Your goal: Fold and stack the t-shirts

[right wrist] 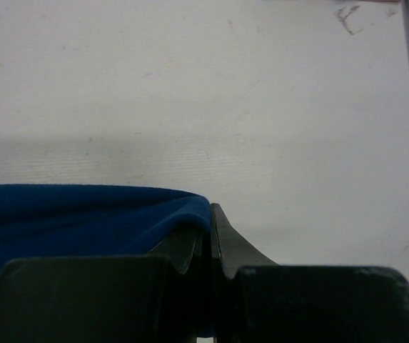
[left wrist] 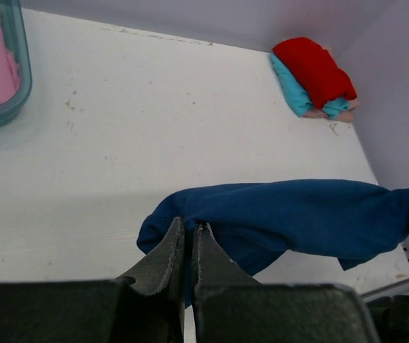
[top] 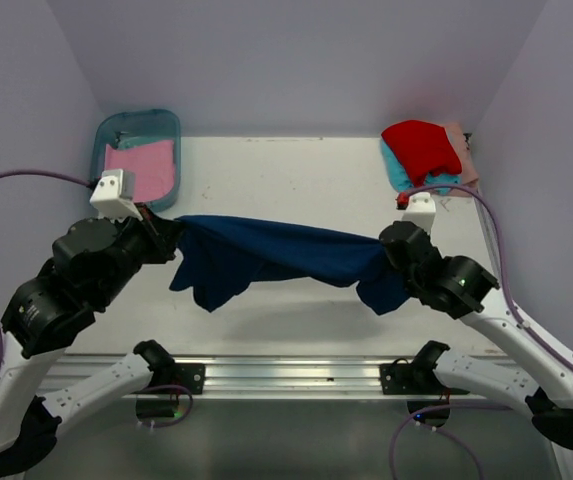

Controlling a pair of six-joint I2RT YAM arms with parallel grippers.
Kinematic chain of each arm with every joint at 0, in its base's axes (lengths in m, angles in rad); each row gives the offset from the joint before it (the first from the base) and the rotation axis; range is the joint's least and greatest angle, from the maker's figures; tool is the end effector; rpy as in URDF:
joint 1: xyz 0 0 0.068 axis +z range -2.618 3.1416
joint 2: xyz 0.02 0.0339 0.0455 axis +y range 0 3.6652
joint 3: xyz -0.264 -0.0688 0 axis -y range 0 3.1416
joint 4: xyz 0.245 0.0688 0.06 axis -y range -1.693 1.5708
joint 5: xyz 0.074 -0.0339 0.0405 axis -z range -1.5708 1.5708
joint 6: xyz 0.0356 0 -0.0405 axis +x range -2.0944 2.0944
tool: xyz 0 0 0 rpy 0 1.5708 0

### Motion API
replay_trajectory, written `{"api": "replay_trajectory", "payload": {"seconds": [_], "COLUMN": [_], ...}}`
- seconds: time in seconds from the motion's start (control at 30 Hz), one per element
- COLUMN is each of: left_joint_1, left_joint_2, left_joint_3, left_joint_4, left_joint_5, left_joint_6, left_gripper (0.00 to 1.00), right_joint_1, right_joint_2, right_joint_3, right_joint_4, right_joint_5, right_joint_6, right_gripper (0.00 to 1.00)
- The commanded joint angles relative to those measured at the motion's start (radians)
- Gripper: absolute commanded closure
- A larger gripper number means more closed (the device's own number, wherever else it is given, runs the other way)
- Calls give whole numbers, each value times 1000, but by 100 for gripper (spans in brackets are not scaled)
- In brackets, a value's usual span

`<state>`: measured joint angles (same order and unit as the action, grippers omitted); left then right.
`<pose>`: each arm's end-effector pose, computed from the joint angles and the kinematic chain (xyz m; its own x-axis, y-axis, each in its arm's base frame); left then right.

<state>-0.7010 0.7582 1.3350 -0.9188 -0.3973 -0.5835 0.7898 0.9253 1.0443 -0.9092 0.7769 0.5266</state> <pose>0.0865 -0.0550 0.4431 -0.3881 -0.3373 -0.8577 0.1227 0.9035 -0.4107 0.1355 0.1012 0.3424 -0.5124 -0.0078 -0.8587 0.1138 0.9905 -0.0769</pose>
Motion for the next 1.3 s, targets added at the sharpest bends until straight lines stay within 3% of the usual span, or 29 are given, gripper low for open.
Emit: {"api": "replay_trajectory", "payload": {"seconds": [0.0, 0.17, 0.23, 0.43, 0.57, 0.77, 0.87, 1.1, 1.2, 1.23, 1.27], "left_joint_1": [1, 1, 0, 0, 11, 134, 205, 241, 270, 270, 270], "left_joint_2": [3, 69, 76, 194, 295, 472, 562, 742, 759, 747, 730], "left_joint_3": [87, -11, -65, -190, -298, -414, -424, -387, -349, -356, -368], "left_joint_4": [-61, -62, 10, 118, 303, 622, 749, 1046, 1020, 1006, 986], "left_joint_5": [104, 107, 88, -30, -103, 24, 54, 87, 117, 115, 129], "left_joint_6": [-24, -16, -12, 22, 79, 151, 168, 275, 240, 229, 218], "left_gripper": [100, 99, 96, 96, 100, 100, 100, 100, 46, 19, 10], "right_joint_1": [-9, -9, -11, -58, -107, -170, -190, -218, -218, -221, -221], "right_joint_2": [-69, -33, 39, 225, 335, 444, 487, 540, 537, 528, 520], "right_joint_3": [51, 112, 128, 88, 36, -15, -24, -23, -23, -27, -35], "right_joint_4": [7, -28, -34, 56, 156, 298, 354, 420, 417, 414, 414], "right_joint_5": [-158, -174, -104, -103, -122, -117, -105, -108, -113, -117, -122], "right_joint_6": [-39, -19, -13, -11, 12, 49, 62, 67, 61, 58, 46], "right_gripper": [100, 100, 100, 100, 100, 100, 100, 100, 97, 83, 70]}}
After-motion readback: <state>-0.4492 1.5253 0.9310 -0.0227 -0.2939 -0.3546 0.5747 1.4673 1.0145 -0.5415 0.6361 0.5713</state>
